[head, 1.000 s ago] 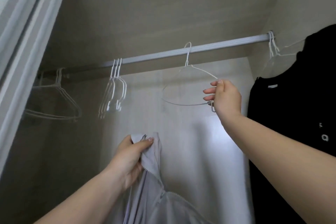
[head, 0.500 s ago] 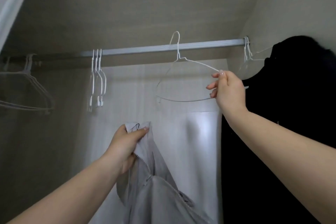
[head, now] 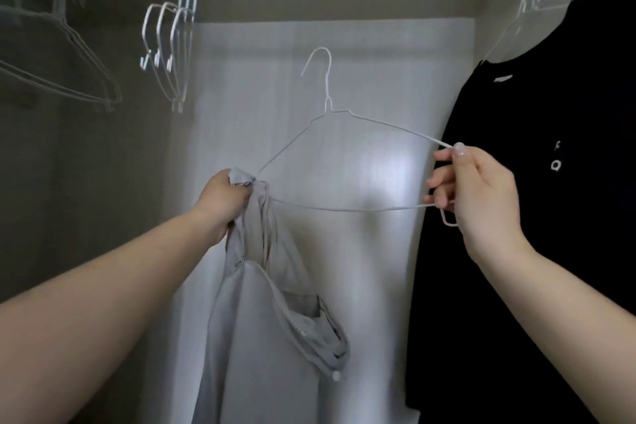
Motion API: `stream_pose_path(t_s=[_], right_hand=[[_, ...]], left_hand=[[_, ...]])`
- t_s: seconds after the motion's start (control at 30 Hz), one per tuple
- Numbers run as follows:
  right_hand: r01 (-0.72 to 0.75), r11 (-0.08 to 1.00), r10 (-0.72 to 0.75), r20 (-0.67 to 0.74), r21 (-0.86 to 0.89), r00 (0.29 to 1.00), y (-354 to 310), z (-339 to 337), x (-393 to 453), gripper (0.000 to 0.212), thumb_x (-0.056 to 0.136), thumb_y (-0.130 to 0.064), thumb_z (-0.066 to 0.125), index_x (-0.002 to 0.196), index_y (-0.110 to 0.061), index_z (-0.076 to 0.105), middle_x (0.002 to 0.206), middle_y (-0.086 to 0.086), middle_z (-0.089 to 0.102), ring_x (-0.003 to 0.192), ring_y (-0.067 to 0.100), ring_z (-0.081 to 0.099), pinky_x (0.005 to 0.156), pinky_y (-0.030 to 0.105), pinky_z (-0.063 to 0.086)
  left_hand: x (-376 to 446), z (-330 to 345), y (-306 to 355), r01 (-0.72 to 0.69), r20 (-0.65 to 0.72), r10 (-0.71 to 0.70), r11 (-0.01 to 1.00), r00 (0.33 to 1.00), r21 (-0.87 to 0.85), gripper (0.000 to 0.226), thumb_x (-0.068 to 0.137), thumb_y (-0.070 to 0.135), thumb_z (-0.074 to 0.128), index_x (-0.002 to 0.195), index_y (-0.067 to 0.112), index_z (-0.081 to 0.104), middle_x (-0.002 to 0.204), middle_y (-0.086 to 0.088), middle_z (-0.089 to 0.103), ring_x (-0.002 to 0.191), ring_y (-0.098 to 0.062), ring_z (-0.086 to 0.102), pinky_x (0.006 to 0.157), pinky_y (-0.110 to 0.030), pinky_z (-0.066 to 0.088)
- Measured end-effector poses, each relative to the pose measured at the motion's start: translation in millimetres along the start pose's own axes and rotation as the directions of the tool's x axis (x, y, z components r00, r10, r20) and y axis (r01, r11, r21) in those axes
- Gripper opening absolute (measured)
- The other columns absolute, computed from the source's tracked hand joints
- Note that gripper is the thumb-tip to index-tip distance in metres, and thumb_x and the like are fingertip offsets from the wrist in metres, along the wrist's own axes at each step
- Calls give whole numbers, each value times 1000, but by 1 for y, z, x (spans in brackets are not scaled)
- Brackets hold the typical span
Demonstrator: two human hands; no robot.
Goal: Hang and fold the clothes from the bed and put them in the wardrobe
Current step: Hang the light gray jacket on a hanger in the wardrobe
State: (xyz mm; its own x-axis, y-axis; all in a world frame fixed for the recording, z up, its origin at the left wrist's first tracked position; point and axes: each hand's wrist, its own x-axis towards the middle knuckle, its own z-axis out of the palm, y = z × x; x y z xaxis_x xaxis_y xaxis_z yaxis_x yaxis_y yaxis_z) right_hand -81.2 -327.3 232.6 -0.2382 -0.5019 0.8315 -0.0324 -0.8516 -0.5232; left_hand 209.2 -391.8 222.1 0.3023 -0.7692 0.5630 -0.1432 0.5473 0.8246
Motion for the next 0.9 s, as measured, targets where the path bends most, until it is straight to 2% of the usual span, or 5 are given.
stream_pose_path(t_s=[0.1,0.3,0.5,0.7,0.9], right_hand=[[-21,1000,21,40,21,999,7,-1,-20,30,103,-21,36,84,-15,59,52,-5,59,37,7,43,53,25,54],[-106,990,100,68,91,993,24,-1,-51,32,103,-18,35,83,-15,60,53,0,58,36,8,41,55,29,57],[-183,978,172,118,96,978,31,4,-65,32,102,-17,36,83,-14,60,53,-1,58,36,9,39,56,33,57],[-223,973,212,141,64,967,43,14,-75,32,103,-17,36,83,-14,60,54,-1,58,36,10,40,67,46,55],[-264,961,252,130,84,959,61,20,-84,30,102,-18,37,83,-12,60,55,1,58,37,10,41,66,45,54]], left_hand=[[2,-17,-21,50,-89,-50,999,995,-1,24,89,-2,54,69,12,57,60,-3,60,58,-17,55,59,-26,45],[10,-67,-57,68,-228,-38,990,973,125,13,90,6,57,89,16,65,95,-14,65,91,-26,61,89,-43,50],[3,-84,-71,74,-136,-45,974,990,213,18,90,2,58,79,14,64,81,-11,63,82,-23,57,78,-35,45],[-5,-67,-66,65,3,-66,992,998,108,15,95,6,54,92,13,67,91,-14,67,88,-28,61,86,-41,48],[-12,-38,-47,20,153,-19,1000,988,-5,17,97,7,51,92,15,66,74,3,72,68,-11,67,73,-27,53]])
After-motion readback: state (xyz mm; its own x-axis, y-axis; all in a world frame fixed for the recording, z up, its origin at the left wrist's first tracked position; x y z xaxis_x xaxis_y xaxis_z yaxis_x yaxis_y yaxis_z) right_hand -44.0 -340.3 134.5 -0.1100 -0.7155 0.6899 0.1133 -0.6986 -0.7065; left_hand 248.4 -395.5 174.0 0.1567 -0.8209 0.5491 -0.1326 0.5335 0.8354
